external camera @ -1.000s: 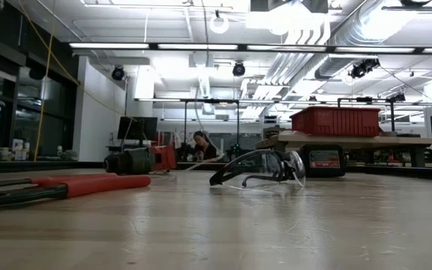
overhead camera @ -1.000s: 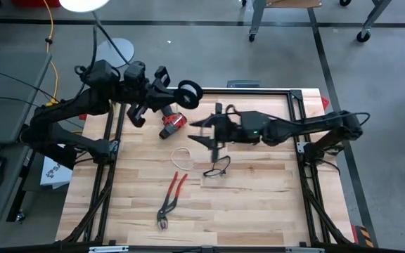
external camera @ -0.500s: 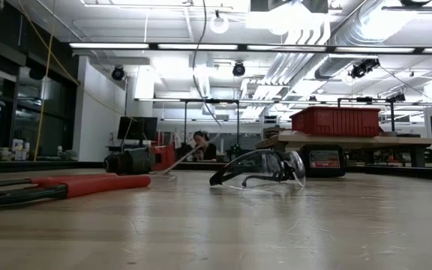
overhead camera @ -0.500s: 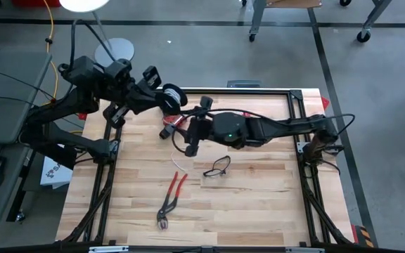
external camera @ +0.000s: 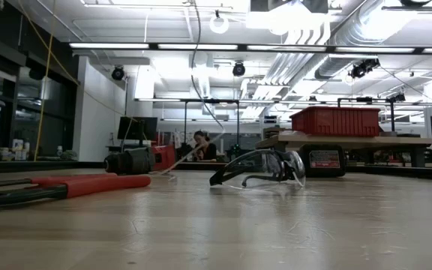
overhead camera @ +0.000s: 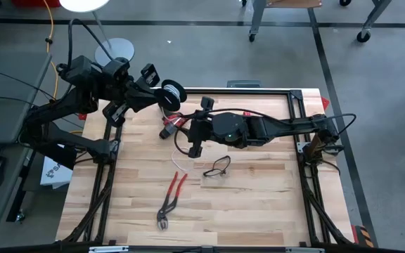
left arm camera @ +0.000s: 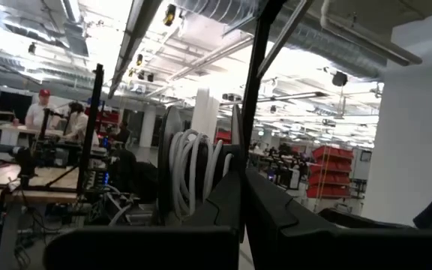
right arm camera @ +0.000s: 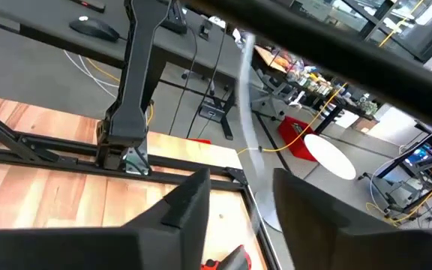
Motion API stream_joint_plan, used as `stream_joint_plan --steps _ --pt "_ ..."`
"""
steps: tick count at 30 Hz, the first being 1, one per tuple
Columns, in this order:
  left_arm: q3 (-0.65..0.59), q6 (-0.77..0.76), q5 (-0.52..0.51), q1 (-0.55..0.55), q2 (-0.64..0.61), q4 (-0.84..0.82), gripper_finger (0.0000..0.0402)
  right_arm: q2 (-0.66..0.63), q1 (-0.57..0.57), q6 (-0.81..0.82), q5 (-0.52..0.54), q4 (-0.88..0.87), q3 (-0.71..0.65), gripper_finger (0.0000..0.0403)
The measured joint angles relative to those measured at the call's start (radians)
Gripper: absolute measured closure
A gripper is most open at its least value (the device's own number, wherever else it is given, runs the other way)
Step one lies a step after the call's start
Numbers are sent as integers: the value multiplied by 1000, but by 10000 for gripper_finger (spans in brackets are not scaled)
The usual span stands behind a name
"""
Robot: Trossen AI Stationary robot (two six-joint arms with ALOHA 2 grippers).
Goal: Coil cords
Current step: Coil the white wire onto the black spool
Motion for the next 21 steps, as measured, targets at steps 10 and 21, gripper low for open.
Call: stream_joint_plan --steps 10,21 --pt "0 -1 -20 0 0 -7 401 0 0 41 -15 4 -2 345" --pt "0 -45 -25 0 0 31 401 0 -1 107 -5 2 -2 401"
